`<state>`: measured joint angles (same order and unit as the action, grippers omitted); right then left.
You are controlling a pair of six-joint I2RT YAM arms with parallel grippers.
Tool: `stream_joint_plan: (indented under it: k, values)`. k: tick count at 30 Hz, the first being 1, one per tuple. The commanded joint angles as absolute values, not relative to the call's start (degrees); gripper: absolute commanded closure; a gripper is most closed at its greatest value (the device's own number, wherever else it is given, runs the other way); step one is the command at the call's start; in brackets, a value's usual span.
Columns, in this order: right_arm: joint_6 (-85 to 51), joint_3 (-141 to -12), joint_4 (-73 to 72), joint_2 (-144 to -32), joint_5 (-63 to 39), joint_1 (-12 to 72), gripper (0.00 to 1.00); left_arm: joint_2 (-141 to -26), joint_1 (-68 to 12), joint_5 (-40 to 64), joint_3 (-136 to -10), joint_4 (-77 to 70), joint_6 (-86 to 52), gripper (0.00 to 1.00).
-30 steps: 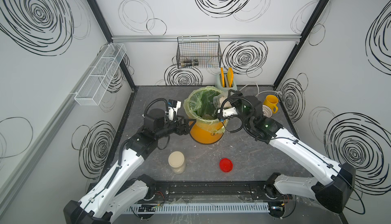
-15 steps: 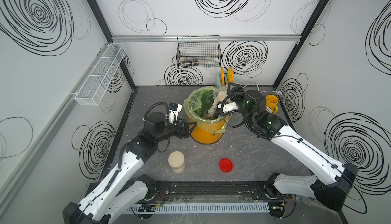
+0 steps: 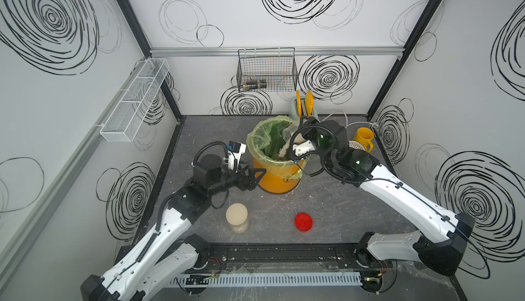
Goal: Empty expired oatmeal from jars
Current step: Pour the expired oatmeal into the trash bin.
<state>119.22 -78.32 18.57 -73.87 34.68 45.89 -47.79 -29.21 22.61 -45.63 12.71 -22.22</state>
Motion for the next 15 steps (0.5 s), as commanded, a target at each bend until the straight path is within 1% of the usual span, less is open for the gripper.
stream_joint_plan:
  k: [1,4,7,15]
  values:
    - [123.9,-81.8,26.3,-73.7,34.3,46.2,0.34,-47.0,-30.4,21.5,-45.9,10.4,-21.2,0.14]
    - [123.1,-83.3,31.0,-73.5,32.6,46.2,0.33,-46.6,-31.4,21.2,-45.4,10.3,-21.1,0.14]
    - [123.7,-84.1,32.5,-73.3,32.1,46.0,0.33,-46.2,-32.2,21.3,-44.5,9.9,-20.9,0.14]
    - [127.9,-82.4,23.4,-76.2,35.5,46.2,0.33,-46.6,-33.5,21.2,-45.0,10.1,-20.7,0.14]
